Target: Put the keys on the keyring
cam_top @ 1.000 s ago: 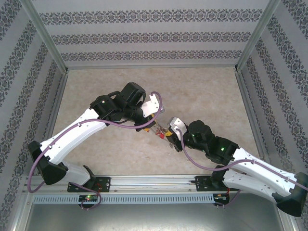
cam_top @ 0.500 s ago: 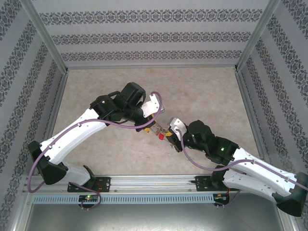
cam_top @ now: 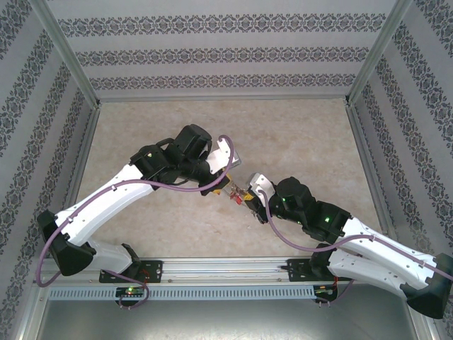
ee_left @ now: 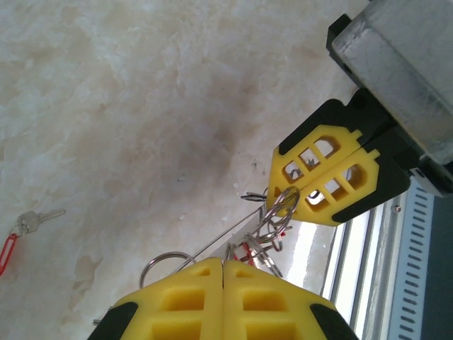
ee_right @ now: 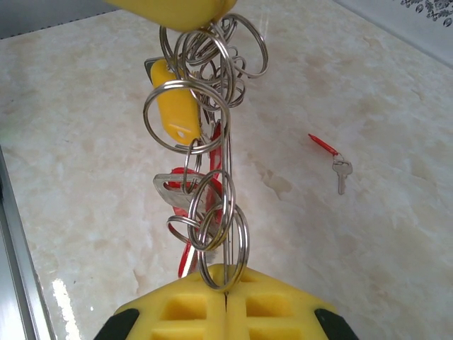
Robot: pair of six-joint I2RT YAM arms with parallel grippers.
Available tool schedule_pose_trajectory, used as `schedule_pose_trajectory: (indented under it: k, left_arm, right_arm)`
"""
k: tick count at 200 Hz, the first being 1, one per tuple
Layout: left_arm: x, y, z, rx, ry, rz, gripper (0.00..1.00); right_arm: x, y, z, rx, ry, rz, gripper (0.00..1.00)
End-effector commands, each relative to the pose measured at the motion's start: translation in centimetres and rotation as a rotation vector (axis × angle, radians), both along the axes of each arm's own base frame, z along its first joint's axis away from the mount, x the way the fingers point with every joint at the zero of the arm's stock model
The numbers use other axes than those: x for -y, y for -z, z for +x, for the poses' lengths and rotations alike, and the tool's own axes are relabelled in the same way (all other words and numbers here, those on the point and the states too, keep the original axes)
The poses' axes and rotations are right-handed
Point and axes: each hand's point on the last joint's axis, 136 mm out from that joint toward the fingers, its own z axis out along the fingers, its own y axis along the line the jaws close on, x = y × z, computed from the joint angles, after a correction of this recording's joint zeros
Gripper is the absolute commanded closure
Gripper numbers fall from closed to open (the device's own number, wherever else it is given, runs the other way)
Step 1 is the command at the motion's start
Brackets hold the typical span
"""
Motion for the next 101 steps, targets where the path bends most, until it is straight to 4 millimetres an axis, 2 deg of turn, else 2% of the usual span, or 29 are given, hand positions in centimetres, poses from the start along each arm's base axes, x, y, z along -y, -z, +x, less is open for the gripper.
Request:
schedule_pose_trajectory:
  k: [1,56,101]
  left_arm:
    - [1.2,-0.5,-2.7,-0.074,0.068,-0.065,1.00]
    - [0.8,-0.3,-3.2,-0.082,0.059,-0.037,1.00]
    - [-0.2,0.5,-1.8,-0.044,-0.027,0.024,1.00]
  right_arm:
    - [-0.3,-4.1,1.7,0.107,0.066,0.122,1.00]
    - [0.0,-4.0,1.8,0.115,0.080,0.119,1.00]
    - [0.1,-4.1,1.7,0.120,0.080,0.121,1.00]
